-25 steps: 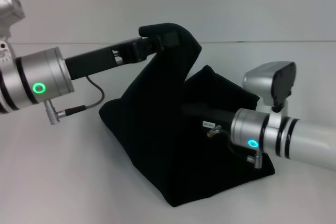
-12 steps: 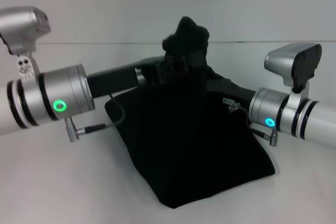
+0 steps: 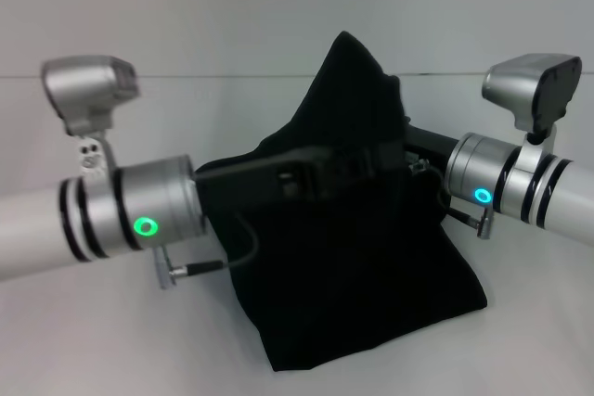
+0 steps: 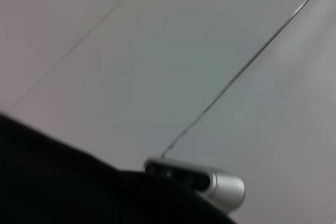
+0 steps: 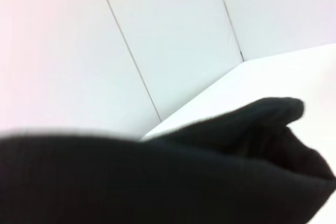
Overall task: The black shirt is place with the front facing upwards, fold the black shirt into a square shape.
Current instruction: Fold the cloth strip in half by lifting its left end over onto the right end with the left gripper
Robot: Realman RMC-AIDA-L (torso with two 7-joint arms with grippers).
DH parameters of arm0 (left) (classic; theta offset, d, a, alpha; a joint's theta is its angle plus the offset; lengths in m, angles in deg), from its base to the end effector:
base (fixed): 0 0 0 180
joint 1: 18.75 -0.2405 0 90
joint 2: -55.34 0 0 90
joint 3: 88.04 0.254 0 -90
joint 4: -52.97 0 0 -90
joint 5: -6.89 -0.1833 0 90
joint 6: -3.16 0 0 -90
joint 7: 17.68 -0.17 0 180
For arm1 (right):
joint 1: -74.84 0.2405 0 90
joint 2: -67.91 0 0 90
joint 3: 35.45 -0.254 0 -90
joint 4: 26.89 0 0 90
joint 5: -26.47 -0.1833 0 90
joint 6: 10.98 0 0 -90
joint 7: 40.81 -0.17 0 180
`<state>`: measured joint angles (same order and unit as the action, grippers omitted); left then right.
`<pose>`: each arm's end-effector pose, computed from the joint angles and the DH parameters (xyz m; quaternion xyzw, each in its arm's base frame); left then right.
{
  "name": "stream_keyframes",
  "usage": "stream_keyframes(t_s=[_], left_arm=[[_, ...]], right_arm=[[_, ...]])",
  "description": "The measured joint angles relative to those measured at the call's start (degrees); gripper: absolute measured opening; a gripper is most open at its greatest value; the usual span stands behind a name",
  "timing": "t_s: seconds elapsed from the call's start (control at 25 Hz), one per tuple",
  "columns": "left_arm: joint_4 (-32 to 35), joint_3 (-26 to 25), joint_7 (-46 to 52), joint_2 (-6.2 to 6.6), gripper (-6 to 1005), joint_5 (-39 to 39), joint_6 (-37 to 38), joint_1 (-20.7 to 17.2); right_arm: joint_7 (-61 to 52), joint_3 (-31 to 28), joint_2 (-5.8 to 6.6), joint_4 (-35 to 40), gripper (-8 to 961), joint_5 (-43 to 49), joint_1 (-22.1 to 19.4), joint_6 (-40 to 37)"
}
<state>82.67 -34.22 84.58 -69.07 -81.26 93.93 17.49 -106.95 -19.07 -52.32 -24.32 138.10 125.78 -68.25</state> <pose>-0.1304 0.3144 -0.0575 0.8277 0.3669 0.4205 0.0589 0.1749 0.3999 -0.0928 -0.8616 0.3328 0.3066 0.2300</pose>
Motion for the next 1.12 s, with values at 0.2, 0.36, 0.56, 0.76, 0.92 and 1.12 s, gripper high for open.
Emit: stream_keyframes(t_s=[0.2, 0.36, 0.56, 0.76, 0.92, 1.12], left_arm=[[-7.9, 0.2, -4.7, -0.07, 3, 0.0, -0.7, 2.9], [-11.6, 0.3, -7.3, -0.20, 3, 0.0, -1.6, 4.2], [-16.2, 0.7, -10.7, -0.31, 4, 0.1, -4.4, 5.3], [-21.1, 0.7, -14.5, -0.30, 18, 0.8, -7.5, 7.0], [-21.5, 0.6, -14.6, -0.30, 73, 1.1, -8.1, 7.2], [-22.1, 0.5, -14.7, -0.31, 159, 2.0, -7.5, 7.2]], right_arm=[[-0.3, 0.0, 0.01, 1.0, 33, -0.6, -0.7, -0.5], [-0.4, 0.0, 0.07, 2.5, 35, -1.4, -2.4, -0.4], [-0.4, 0.0, 0.09, 3.8, 38, -3.3, -4.8, -1.0], [-0.4, 0.0, 0.09, 4.5, 40, -3.9, -5.8, -0.9], [-0.4, 0.0, 0.10, 4.8, 42, -4.7, -6.4, -0.7], [-0.4, 0.0, 0.17, 6.6, 44, -7.2, -8.3, -0.6]])
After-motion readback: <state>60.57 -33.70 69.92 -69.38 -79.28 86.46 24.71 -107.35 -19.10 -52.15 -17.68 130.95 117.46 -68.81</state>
